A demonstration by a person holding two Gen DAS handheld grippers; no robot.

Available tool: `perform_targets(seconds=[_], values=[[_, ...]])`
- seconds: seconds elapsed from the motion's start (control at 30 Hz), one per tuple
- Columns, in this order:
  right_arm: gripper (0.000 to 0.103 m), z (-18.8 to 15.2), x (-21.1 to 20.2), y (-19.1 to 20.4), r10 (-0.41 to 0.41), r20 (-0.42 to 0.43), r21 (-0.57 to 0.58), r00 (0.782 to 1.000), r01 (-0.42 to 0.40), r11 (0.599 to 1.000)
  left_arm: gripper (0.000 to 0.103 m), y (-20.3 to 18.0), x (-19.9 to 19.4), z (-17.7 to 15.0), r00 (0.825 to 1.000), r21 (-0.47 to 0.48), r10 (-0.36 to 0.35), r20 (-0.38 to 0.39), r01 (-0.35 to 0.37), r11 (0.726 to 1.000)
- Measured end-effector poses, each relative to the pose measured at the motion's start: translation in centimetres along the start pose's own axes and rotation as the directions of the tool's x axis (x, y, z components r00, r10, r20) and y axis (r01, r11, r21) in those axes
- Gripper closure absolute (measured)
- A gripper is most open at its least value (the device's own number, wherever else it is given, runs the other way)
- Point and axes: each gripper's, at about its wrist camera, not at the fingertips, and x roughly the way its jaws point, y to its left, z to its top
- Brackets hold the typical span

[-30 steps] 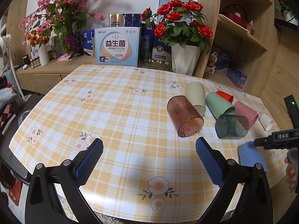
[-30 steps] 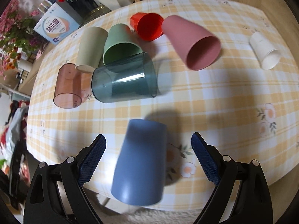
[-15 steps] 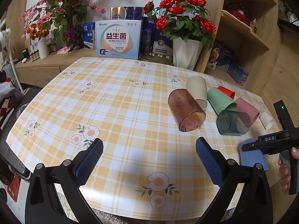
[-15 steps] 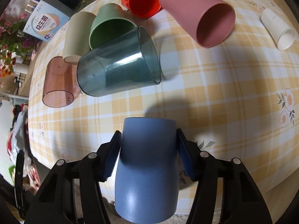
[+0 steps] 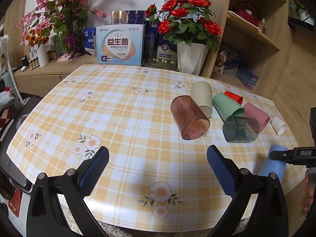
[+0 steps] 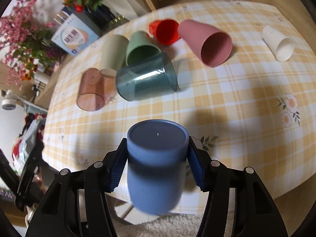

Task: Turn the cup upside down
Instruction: 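Rotate the right tool to turn the blue cup mouth-down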

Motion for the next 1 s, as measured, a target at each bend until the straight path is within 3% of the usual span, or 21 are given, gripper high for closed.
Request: perform_targets(seconds=[0.13,0.37,0.63,1.0], values=[[0.048,0.2,-2.2,0.0,-0.043,0.09,-0.028,0.995,0.046,0.999,0.006,-0.5,-0.3,0.0,1.0,0.016,-0.001,0.005,0.001,1.0],[0.049,2.1,-4.9,-1.2,-0.15,0.205,-0.066,0.967,0.166,0.984,0.006,-0.9,-0.6,0.0,1.0,0.026,0.001,0.012,-0.001,1.0],[0.049,2.3,-4.8,-3.8,-0.213,0.168,-0.031,0.963,0.221,0.975,0.006,-1.0,-0.5,-0.1,1.0,0.026,-0.001,0.003,0.001,1.0],[0.049,1.5,-3.3,-3.6,-0.257,0.15,-0.048,0.955,0.266,0.963,0.006,-0.8,-0.3,-0.1,1.0,0.024,0.001,-0.004,-0.001,1.0]])
